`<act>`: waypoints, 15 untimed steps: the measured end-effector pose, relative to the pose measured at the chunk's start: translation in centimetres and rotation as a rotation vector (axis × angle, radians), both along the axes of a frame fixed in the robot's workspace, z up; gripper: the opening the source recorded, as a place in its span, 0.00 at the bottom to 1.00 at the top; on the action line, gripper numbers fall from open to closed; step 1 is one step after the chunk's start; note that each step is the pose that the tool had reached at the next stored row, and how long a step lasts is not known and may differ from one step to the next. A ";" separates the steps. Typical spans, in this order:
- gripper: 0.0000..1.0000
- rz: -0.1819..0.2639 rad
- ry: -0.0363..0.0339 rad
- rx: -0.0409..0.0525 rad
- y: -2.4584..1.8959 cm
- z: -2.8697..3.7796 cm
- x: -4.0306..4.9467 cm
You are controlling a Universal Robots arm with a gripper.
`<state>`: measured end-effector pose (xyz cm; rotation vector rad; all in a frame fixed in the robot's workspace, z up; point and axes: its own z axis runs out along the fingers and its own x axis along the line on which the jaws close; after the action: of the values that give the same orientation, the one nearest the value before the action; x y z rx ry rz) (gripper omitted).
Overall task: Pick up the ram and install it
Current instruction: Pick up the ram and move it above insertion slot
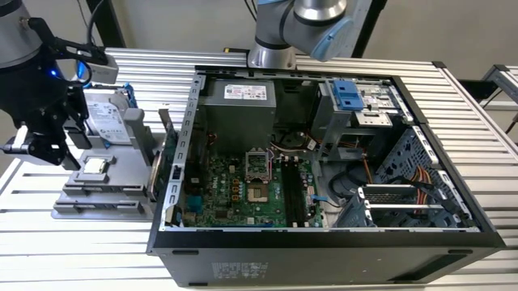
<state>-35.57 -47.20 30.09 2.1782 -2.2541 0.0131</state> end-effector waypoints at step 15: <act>1.00 -0.008 -0.0001 0.0001 -0.71 -1.62 0.00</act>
<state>-35.57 -47.92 28.47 2.1694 -2.2629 0.0131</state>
